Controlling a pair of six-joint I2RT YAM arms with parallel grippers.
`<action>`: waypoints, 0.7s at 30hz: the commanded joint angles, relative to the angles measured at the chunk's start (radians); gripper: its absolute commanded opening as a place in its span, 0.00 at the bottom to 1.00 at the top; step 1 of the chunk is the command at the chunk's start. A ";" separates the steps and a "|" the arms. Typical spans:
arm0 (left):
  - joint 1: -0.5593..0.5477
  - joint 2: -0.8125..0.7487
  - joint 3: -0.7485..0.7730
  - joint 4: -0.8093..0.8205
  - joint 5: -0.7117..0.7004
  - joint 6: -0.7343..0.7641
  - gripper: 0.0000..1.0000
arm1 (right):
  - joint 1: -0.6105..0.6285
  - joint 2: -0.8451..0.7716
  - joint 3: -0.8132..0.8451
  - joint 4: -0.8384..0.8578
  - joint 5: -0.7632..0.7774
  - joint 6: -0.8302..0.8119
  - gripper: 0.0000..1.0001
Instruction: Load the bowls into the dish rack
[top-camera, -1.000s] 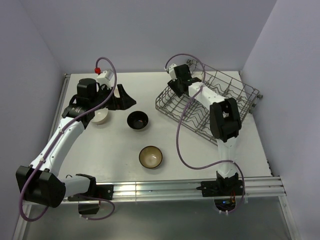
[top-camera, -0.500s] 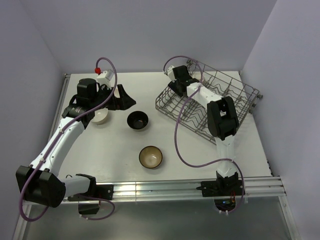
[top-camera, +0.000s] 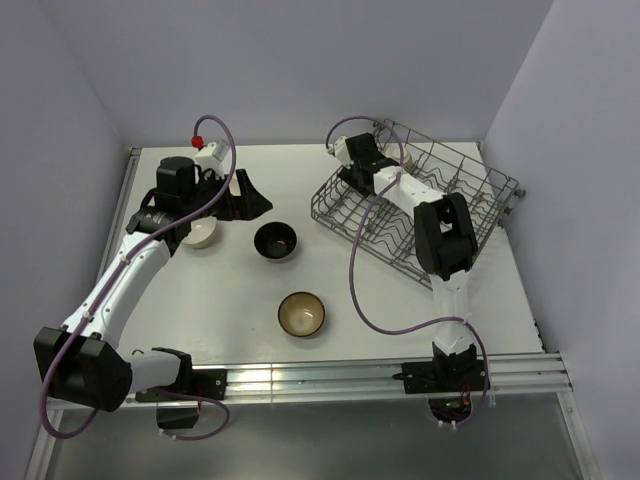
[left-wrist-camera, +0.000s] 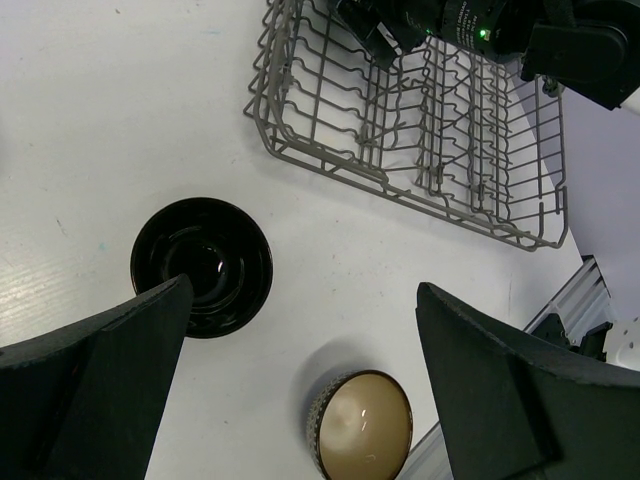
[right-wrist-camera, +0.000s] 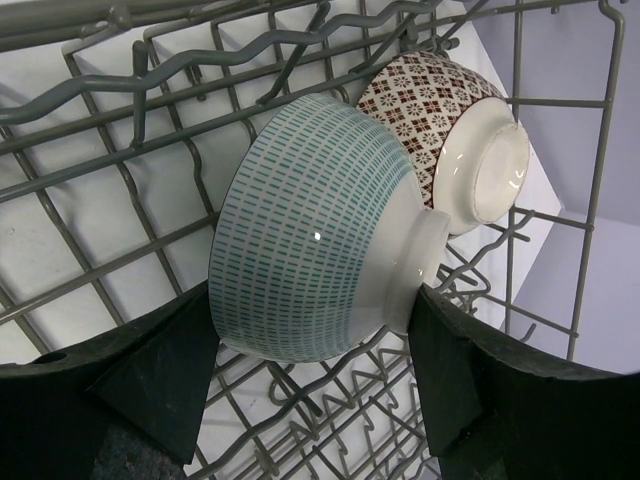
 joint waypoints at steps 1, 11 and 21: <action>0.004 -0.002 0.014 0.011 0.001 0.016 1.00 | -0.008 0.002 -0.004 0.020 0.039 -0.027 0.00; 0.004 0.005 0.017 0.011 0.009 0.007 0.99 | -0.008 0.018 -0.004 -0.020 0.053 -0.044 0.00; 0.004 -0.006 0.016 0.001 -0.002 0.019 0.99 | -0.008 0.041 0.018 -0.020 0.067 -0.046 0.63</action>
